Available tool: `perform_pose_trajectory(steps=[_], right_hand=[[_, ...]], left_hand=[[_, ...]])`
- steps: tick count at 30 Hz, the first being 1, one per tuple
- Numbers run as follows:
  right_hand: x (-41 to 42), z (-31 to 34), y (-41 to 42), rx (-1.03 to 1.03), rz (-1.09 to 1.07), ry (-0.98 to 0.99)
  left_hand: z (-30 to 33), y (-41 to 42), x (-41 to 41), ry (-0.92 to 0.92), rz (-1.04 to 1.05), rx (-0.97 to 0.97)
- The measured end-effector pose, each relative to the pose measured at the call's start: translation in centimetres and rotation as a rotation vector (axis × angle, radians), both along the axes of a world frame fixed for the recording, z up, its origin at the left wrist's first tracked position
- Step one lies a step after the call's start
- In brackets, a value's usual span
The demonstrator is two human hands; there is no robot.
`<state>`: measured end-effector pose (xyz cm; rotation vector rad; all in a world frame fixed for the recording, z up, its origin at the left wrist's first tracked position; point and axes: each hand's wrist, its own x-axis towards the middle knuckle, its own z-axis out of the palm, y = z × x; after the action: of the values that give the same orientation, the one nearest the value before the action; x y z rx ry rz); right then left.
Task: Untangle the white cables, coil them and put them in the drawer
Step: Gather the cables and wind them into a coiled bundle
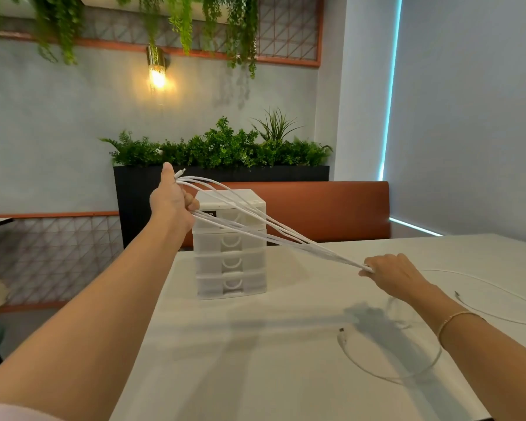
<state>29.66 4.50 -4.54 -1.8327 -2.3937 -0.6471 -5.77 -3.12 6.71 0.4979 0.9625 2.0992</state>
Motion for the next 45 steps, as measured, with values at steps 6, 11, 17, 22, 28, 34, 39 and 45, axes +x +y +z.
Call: perform_pose_trajectory(steps=[6,11,17,22,28,34,39,45], right_hand=[[0.7,-0.2,0.0,0.11,-0.06,-0.071],[2.8,0.5,0.7,0.096,-0.066,0.062],[5.7,1.6,1.1,0.531,-0.006,0.044],[6.4,0.2,-0.2,0.145,-0.465,-0.049],[-0.6,-0.2,-2.1,-0.388,-0.285,0.042],[-14.9,0.6,-7.8,-0.37,0.554,0.696],[-22.5,-1.4,-9.4,-0.637,0.589,0.965],[-23.6,-4.5,-8.2,-0.677,0.585,1.045]], left_hand=[[-1.1,-0.4,0.0,-0.011,-0.014,0.044],[-1.7,-0.6,-1.3,-0.033,0.002,0.097],[-2.6,-1.1,-0.3,-0.022,-0.004,0.079],[-5.8,-0.8,0.9,-0.037,-0.012,0.007],[-8.5,-0.6,2.0,-0.068,-0.081,-0.009],[-11.3,-2.3,1.7,-0.045,-0.101,-0.086],[-13.0,-3.2,1.6,0.021,-0.104,-0.113],[-14.6,-2.7,0.8,0.091,-0.112,-0.165]])
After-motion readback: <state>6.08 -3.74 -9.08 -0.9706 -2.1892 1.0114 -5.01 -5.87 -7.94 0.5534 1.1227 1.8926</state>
